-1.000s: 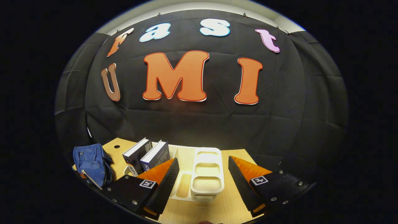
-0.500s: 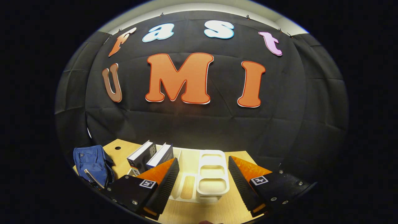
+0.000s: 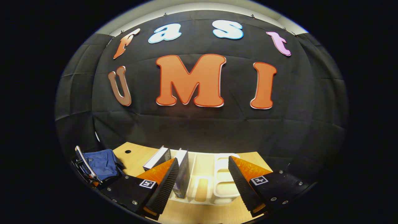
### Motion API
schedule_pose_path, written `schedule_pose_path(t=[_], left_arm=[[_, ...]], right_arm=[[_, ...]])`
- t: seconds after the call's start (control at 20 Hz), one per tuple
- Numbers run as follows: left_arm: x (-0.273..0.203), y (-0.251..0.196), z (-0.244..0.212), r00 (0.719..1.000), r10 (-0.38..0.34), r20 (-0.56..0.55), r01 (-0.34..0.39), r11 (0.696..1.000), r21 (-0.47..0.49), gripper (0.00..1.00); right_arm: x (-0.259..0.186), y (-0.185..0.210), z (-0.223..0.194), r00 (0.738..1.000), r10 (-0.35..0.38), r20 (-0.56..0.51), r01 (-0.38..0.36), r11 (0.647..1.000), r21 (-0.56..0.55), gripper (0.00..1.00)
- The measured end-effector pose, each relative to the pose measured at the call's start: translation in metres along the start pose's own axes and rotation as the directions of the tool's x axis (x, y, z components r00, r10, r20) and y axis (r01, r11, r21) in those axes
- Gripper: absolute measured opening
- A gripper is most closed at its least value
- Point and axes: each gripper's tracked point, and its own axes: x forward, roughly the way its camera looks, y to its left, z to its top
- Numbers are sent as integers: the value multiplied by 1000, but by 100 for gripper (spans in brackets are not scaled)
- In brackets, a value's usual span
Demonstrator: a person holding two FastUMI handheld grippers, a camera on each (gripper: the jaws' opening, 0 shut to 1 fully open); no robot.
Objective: Open the schoolbag, grab two books from the bookshelf and put them into the schoolbag.
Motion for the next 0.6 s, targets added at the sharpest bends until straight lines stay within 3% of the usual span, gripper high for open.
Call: schedule_pose_path(t=[0.3, 0.6], left_arm=[[-23, 60, 43, 998, -11, 68, 15, 997, -69, 6], [-26, 102, 55, 994, -47, 102, 63, 986, -157, 6]], right_arm=[[24, 52, 10, 995, 74, -63, -76, 997, -21, 94], [60, 91, 2, 986, 63, -156, -71, 997, -43, 94]])
